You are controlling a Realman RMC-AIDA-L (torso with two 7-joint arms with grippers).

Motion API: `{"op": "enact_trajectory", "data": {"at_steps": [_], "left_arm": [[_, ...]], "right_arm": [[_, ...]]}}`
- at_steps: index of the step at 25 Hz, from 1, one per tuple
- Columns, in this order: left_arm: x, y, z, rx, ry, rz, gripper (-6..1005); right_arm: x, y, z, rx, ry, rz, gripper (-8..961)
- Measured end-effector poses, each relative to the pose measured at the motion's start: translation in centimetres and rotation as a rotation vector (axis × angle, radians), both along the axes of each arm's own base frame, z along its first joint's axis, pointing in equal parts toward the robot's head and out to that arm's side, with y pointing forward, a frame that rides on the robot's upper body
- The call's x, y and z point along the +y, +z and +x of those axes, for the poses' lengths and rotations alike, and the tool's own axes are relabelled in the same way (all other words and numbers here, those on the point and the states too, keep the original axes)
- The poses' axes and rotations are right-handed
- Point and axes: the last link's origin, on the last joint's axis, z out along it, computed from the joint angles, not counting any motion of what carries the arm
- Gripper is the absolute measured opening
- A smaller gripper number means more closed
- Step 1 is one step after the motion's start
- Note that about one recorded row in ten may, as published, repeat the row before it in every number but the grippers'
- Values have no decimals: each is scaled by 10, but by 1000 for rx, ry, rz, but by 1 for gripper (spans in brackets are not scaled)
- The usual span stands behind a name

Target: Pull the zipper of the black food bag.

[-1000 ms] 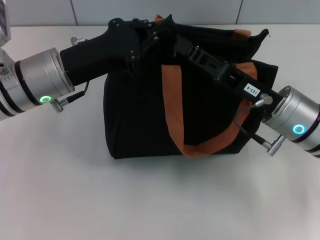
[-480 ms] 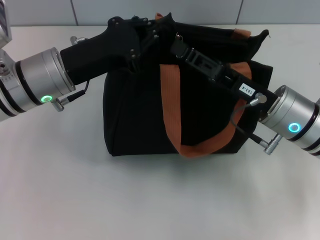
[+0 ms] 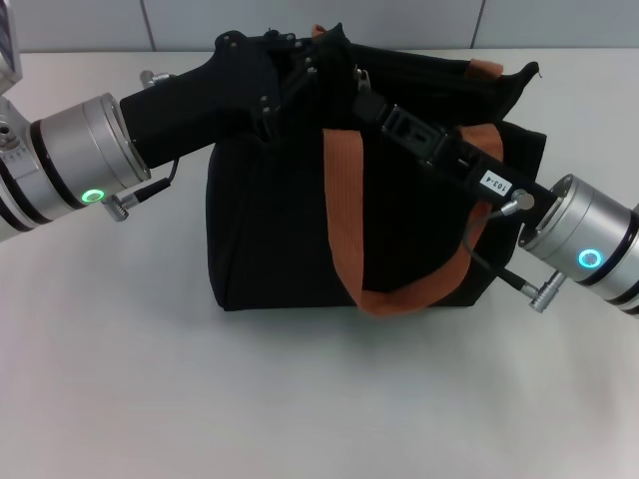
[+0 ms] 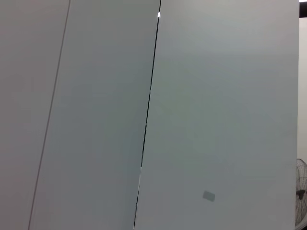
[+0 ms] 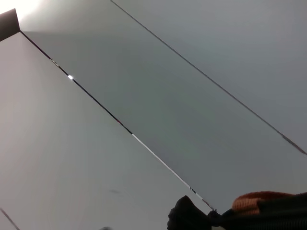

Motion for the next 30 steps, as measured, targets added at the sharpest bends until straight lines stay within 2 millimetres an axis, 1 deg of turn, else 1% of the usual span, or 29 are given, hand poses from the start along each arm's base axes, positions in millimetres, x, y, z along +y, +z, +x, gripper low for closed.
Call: {"op": "enact_trajectory", "data": {"at_steps": [1,6,11,16,17,18,19,20,24,26,29,30], "left_arm": [[0,0,0,0,-1,0,35],[0,0,0,-1,-2,-1,36],[-1,2,-2,-11,7,5,36],[-2,5,-5,-30,24,22,36],[-3,5,-6,-29,23,26,36],[-3,5,-6,-29,23,26,37],[-3,6,-7,-28,20,29,37],[-3,6,-7,-28,20,29,37],[-3,6,-6,-28,18,32,37],[-3,6,-6,-28,18,33,37],[-2,7,-6,-30,18,38,37],[-2,7,-6,-30,18,38,37]], "right_arm": [[0,0,0,-2,2,0,190],[1,0,-1,-7,10,-3,10],[-1,2,4,-2,-9,7,-2],[-2,9,19,12,-78,48,0],[-2,13,25,17,-106,58,0],[-2,13,25,17,-106,58,0],[-2,16,31,17,-128,61,0],[-2,16,31,17,-128,61,0],[-4,23,44,21,-180,81,0],[-4,24,46,24,-189,86,0],[-7,28,56,37,-245,116,0],[-7,28,56,37,-245,116,0]]}}
